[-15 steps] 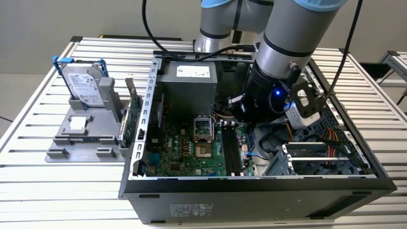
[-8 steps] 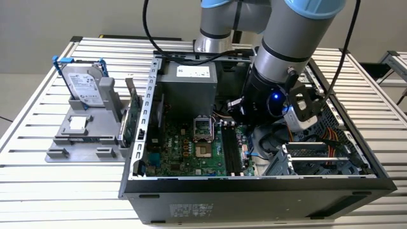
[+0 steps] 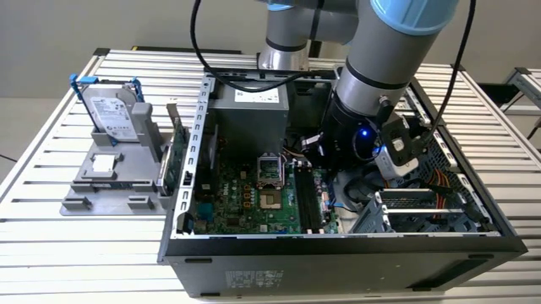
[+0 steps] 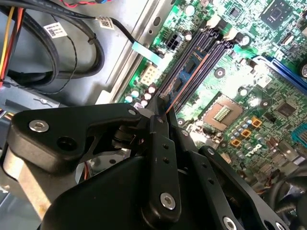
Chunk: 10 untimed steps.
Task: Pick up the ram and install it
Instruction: 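Insert the ram into the slot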
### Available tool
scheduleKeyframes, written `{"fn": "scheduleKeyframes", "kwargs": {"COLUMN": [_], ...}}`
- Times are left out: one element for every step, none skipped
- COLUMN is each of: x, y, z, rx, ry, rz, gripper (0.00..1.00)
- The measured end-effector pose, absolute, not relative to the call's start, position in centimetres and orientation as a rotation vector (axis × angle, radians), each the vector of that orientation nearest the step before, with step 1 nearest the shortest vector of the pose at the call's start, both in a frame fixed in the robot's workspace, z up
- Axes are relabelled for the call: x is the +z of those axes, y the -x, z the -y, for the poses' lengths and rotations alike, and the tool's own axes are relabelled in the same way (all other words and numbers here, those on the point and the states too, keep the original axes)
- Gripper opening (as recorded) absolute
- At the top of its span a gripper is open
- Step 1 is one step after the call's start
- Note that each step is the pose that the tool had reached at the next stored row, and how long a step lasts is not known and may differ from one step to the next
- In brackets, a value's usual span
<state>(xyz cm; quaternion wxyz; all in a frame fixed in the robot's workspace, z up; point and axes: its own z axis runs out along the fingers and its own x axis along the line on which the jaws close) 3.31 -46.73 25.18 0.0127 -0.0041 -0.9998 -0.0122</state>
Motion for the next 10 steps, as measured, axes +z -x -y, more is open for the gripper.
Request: {"fn": "scheduleKeyframes", "kwargs": {"x": [25.04, 24.93, 24.86, 24.80, 24.75, 24.70, 24.68, 24.68, 24.68, 24.68], "y": [-3.31, -3.31, -3.31, -3.31, -3.31, -3.31, -3.31, -3.31, -3.31, -3.31], "z": [46.73, 46.73, 46.73, 46.73, 46.73, 46.73, 46.73, 46.73, 46.73, 46.73], "rx": [-0.038, -0.038, -0.038, -0.038, -0.038, -0.038, -0.038, -0.038, -0.038, -0.037], "ry": [0.013, 0.013, 0.013, 0.013, 0.013, 0.013, 0.013, 0.013, 0.013, 0.013], "rz": [3.116, 3.116, 3.116, 3.116, 3.116, 3.116, 3.115, 3.115, 3.114, 3.114], "gripper": [0.00, 0.00, 0.00, 0.00, 0.00, 0.00, 0.00, 0.00, 0.00, 0.00]}}
